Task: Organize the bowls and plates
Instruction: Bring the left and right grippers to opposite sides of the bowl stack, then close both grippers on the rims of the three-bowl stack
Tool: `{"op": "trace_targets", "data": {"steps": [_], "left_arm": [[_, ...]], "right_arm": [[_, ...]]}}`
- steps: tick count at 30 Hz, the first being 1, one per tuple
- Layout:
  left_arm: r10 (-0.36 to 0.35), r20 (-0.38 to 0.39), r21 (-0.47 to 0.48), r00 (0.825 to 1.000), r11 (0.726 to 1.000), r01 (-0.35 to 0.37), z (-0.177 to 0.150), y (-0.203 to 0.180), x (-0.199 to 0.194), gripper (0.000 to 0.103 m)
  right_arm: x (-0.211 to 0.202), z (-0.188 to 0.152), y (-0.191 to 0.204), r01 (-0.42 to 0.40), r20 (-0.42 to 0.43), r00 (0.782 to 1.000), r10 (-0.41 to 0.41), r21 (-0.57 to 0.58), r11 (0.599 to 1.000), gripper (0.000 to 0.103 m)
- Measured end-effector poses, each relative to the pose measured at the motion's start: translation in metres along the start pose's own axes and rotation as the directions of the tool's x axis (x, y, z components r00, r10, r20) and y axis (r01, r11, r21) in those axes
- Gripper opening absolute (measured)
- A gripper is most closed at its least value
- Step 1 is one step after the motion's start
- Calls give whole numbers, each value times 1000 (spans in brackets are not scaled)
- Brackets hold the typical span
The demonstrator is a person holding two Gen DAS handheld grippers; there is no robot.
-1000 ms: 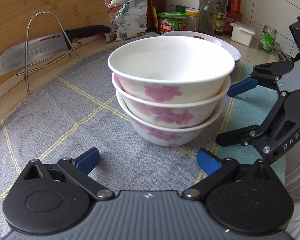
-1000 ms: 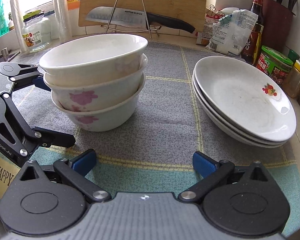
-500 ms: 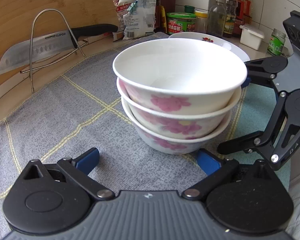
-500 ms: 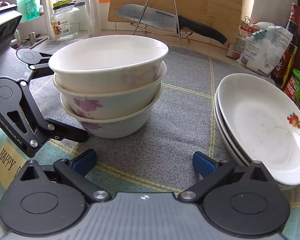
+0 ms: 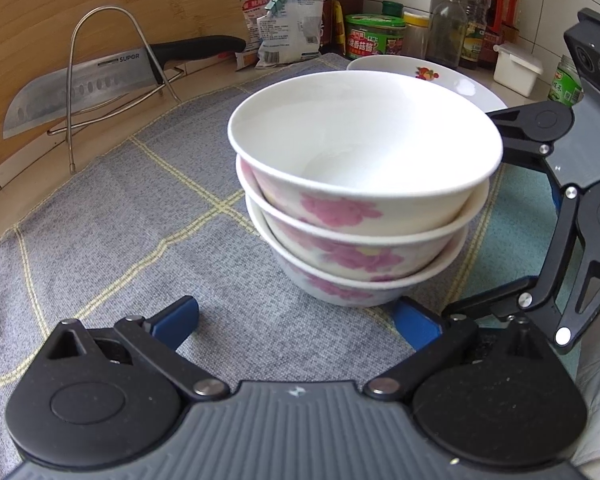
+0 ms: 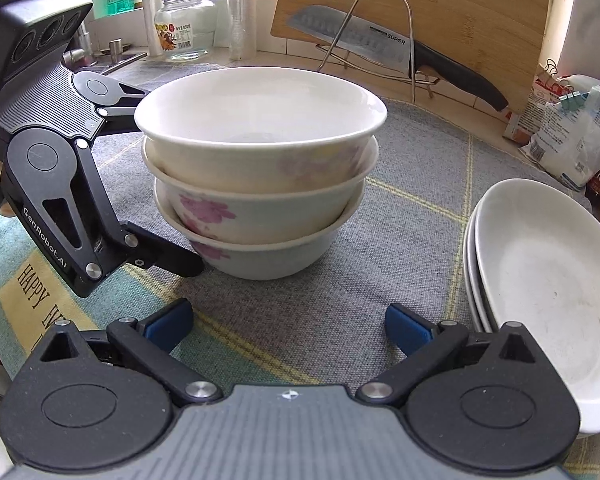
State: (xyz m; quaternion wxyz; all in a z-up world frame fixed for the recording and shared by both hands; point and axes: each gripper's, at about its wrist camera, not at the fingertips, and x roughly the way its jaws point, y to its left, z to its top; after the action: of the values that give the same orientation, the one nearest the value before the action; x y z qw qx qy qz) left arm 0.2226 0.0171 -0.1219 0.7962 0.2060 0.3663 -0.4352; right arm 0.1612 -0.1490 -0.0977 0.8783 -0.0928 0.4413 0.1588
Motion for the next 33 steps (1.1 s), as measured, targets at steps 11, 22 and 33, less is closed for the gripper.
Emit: {"op": "trace_targets", "data": {"steps": [11,22,33], "left_arm": [[-133,-29,222,991,966,136,8,3,1,98],[-239,-43,407,970,883,236,14,5,4,84],[-327,-75,429,942,842,326,21,15,9,76]], "right_arm": [[4,9,0,-36,-39,999,33,-79,996,103],[2,34,-1,-56,-56,997,46,-195,979,100],[8,52,-8,-159,-128,983,130,-252,955,88]]}}
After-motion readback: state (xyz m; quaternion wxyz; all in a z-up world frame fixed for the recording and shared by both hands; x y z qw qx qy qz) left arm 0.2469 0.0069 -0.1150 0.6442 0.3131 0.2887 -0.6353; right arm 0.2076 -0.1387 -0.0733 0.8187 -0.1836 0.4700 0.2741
